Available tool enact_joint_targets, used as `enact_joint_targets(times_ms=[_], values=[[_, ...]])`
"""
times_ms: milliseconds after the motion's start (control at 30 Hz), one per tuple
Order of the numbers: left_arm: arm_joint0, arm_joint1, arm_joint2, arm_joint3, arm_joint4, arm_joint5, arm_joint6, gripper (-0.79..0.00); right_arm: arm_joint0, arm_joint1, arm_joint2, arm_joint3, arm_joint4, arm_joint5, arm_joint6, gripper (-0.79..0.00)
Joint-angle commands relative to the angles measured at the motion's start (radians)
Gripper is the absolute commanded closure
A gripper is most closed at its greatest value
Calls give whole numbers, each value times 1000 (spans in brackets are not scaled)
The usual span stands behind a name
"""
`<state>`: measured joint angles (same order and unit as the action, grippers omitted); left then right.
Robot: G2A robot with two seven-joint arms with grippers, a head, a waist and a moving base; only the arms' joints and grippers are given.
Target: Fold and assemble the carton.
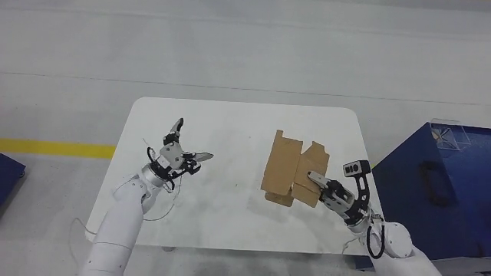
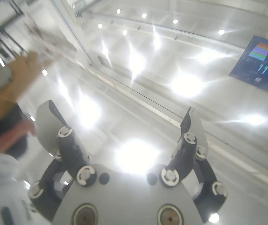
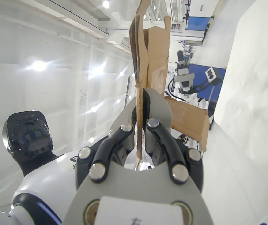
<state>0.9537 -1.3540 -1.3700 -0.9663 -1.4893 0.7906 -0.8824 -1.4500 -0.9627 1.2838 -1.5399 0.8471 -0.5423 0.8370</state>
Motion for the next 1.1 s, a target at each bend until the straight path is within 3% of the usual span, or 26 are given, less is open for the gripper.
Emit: enact_joint_targets(times_ms=[0, 267, 400, 467, 633, 733, 800, 900, 933, 967, 1000, 1067], values=[[-22, -3, 18, 22, -48, 128, -2, -785, 15, -6, -26, 21, -16, 6, 22, 0], [-20, -13, 153, -14, -39, 222, 78, -785, 55, -29, -105, 52, -24, 6, 100, 0], [-20, -9, 189, -66, 95, 115, 56, -785, 68, -38, -119, 61, -31, -9, 97, 0], [-10, -1, 194, -92, 190, 22, 16, -785, 70, -42, -120, 64, -6, 8, 96, 0], [44, 23, 222, -172, 520, -352, -110, -785, 82, -47, -106, 76, 117, 111, 133, 0], [84, 33, 233, -210, 698, -592, -98, -785, 88, -49, -98, 79, 175, 169, 160, 0], [102, 34, 237, -230, 727, -656, -83, -785, 91, -51, -90, 84, 183, 178, 173, 0], [118, 35, 235, -251, 708, -676, -116, -785, 94, -53, -86, 91, 164, 182, 168, 0], [121, 36, 231, -258, 708, -693, -123, -720, 95, -55, -88, 93, 161, 187, 166, 0], [126, 36, 229, -265, 712, -711, -127, -502, 97, -56, -91, 95, 158, 194, 164, 0], [132, 37, 227, -276, 718, -738, -131, -431, 98, -58, -95, 100, 150, 205, 162, 0], [150, 39, 225, -295, 748, -798, -125, -366, 103, -61, -104, 106, 142, 223, 158, 0]])
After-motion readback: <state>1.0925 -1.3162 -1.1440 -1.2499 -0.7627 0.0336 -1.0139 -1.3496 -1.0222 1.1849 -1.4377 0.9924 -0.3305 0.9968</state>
